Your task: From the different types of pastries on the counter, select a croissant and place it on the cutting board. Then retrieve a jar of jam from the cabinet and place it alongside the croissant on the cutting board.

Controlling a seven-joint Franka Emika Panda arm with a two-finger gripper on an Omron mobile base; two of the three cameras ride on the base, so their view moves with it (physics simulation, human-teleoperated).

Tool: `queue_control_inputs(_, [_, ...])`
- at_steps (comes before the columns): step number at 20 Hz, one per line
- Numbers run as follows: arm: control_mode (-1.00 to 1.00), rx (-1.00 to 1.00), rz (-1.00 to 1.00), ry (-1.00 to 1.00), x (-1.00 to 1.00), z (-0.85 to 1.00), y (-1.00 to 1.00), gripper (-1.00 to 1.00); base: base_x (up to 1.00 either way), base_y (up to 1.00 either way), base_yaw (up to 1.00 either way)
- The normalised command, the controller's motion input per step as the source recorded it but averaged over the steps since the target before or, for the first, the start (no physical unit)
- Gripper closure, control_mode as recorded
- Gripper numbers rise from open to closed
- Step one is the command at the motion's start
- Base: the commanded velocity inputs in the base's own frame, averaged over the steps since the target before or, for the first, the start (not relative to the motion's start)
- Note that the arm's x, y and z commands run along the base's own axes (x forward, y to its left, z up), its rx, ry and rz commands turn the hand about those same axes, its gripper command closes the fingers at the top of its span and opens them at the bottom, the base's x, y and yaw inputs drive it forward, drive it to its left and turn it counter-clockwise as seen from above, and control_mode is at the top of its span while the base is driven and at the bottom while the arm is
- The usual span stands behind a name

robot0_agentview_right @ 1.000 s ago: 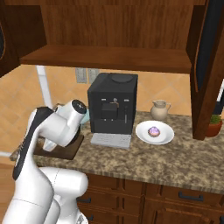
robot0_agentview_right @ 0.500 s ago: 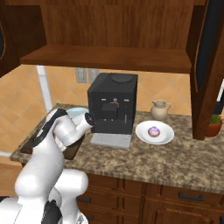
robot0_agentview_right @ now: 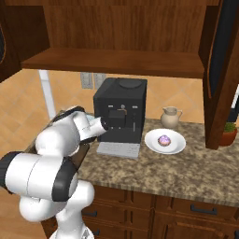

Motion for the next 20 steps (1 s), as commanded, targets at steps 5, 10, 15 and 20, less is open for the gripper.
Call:
queue_control_inputs(5, [-1.0, 0.04, 0.0, 0.0, 0.04, -0.27, 0.12, 1.0, 0.0, 0.0, 0.0])
queue_control_inputs(10, [-1.0, 0.0, 0.0, 0.0, 0.02, -0.12, 0.39, -1.0, 0.0, 0.0, 0.0])
queue_control_inputs(15, [-1.0, 0.0, 0.0, 0.0, 0.0, -0.01, 0.34, -1.0, 0.0, 0.0, 0.0])
queue_control_inputs(20, [-1.0, 0.0, 0.0, 0.0, 0.0, 0.0, 0.09, -1.0, 0.0, 0.0, 0.0])
